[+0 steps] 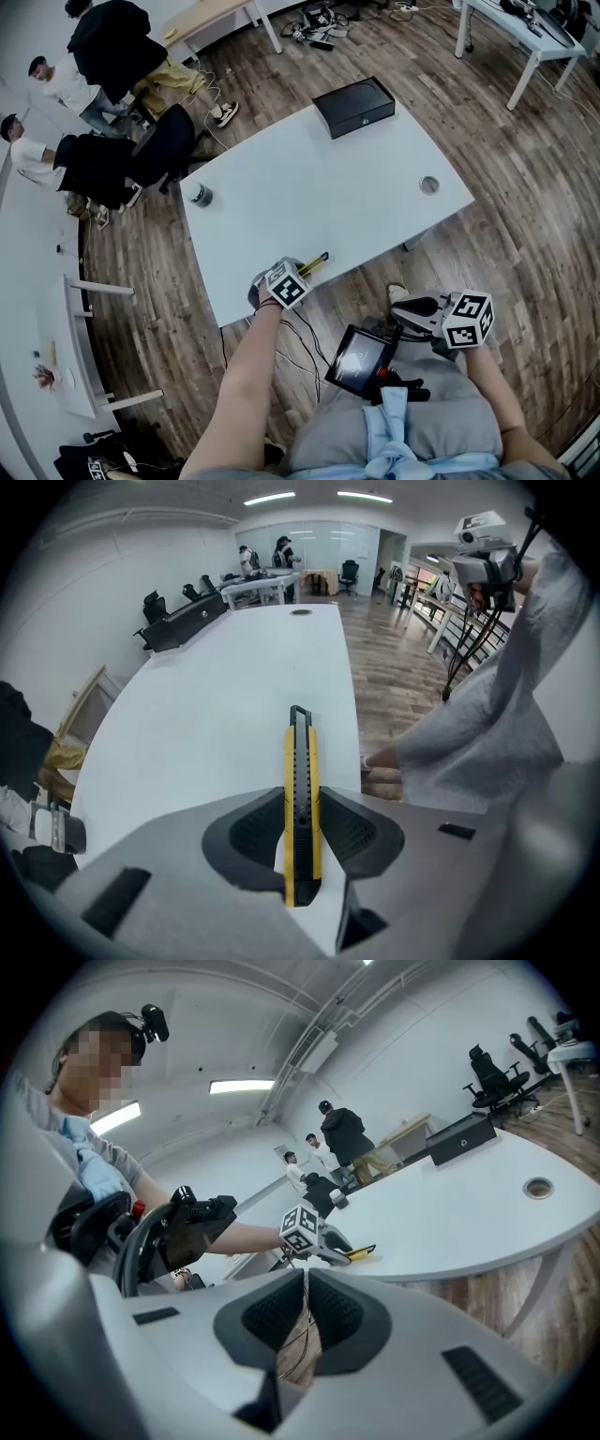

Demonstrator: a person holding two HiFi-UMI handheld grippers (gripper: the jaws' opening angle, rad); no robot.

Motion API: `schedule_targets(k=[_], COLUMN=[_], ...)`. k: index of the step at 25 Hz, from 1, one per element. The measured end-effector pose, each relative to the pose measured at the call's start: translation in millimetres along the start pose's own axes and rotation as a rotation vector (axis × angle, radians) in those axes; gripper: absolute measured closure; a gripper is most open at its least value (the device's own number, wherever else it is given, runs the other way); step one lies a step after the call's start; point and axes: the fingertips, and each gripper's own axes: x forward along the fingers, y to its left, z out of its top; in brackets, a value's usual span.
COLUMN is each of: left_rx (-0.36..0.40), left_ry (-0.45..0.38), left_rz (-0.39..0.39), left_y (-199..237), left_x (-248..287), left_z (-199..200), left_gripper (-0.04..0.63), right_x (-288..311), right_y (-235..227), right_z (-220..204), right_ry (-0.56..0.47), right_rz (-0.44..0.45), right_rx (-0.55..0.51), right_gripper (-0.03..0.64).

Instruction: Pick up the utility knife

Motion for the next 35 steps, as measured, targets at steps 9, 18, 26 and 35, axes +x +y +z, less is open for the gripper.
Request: schedule_targets(k=[9, 18, 26, 35], left_rx=[-0.112, -0.271, -0.289, -0.255], left_ry=[-0.218, -0.566, -0.820, -0.925], left_rz=[0.032, 0.119, 0.188, 0.200], left_y=[4.4, 19.3, 8.4, -22.4], left_x=[-27.4, -81.5, -134.0, -173.9], left_z=[46.8, 90.7, 115.9, 125.5], left_gripper=[0.471, 0.471, 0.471, 0.471], right_x=[4.5, 17.2, 22.7, 30.3], right_y=[3.9, 17.6, 24.5, 36.3], right_z=[-0.4, -1.1, -3.3, -4.6], right_ry=[0.000, 0.020, 0.032, 0.042], right_rz=[0.011, 0.032, 0.048, 0.074], right_rx=[-0.007, -0.026, -0.039, -0.065], right_gripper=[0.588, 0.588, 0.588, 0.588])
